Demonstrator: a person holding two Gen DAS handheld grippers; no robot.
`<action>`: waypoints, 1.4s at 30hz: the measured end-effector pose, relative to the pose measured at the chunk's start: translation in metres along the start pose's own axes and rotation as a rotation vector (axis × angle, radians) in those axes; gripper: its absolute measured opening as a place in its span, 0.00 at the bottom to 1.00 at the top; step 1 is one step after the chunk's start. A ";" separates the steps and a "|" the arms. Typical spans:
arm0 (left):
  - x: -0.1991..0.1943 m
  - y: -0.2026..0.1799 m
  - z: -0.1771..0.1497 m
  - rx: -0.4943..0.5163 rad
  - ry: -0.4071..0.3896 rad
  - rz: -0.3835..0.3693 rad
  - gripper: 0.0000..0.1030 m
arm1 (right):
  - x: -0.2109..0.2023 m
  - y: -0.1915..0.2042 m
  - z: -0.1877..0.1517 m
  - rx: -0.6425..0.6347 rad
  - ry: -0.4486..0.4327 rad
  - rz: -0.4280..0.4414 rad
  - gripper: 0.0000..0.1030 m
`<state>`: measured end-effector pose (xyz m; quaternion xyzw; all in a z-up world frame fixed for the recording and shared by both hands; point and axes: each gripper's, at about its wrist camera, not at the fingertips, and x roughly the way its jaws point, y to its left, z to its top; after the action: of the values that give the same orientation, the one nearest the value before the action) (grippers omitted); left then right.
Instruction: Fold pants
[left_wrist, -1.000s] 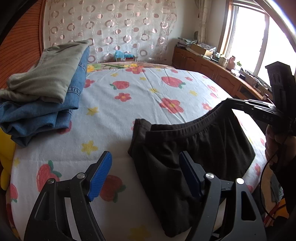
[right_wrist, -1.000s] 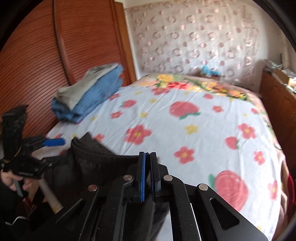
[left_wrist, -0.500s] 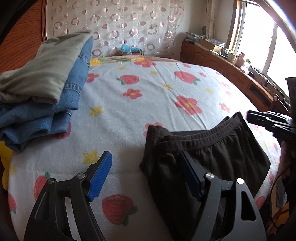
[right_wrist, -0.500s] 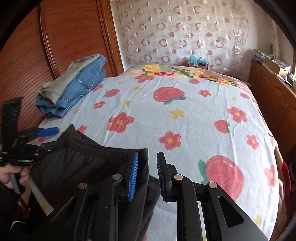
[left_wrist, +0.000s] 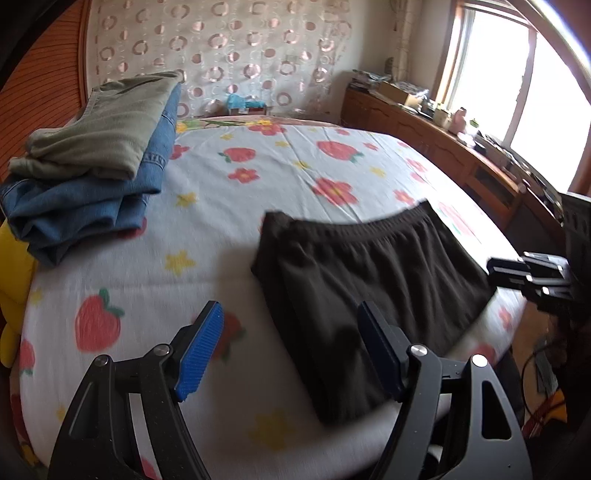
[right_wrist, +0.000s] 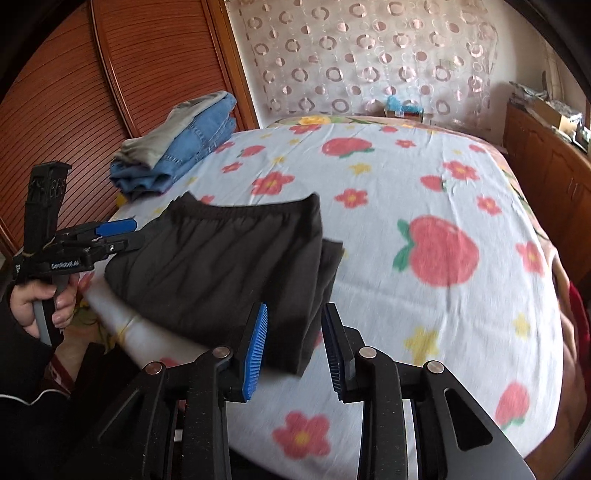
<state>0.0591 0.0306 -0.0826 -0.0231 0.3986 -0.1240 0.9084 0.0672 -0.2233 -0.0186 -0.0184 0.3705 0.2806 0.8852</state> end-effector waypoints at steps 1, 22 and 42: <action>-0.003 -0.001 -0.003 0.003 0.002 0.000 0.73 | -0.002 0.000 -0.002 0.006 0.001 0.005 0.31; 0.001 0.006 -0.024 -0.007 0.040 0.010 0.74 | 0.004 0.011 -0.014 -0.040 0.019 0.009 0.04; 0.008 -0.003 0.013 0.013 -0.016 -0.012 0.73 | -0.001 0.017 0.003 -0.069 -0.009 -0.043 0.18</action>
<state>0.0727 0.0253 -0.0789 -0.0205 0.3903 -0.1317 0.9110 0.0600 -0.2086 -0.0131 -0.0557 0.3563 0.2740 0.8916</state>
